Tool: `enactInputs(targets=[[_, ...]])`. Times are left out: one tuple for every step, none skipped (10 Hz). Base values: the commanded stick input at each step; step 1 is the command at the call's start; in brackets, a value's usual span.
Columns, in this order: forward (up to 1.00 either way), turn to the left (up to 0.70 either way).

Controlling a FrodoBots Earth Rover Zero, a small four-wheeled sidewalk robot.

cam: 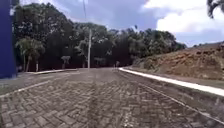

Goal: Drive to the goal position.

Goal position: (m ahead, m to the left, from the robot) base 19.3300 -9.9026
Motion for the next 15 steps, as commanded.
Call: enactInputs(targets=[[1.00,0.00],[1.00,0.06],[1.00,0.21],[1.00,0.00],[1.00,0.00],[1.00,0.00],[1.00,0.00],[1.00,0.00],[1.00,0.00],[1.00,0.00],[1.00,0.00],[1.00,0.00],[1.00,0.00],[1.00,0.00],[1.00,0.00]])
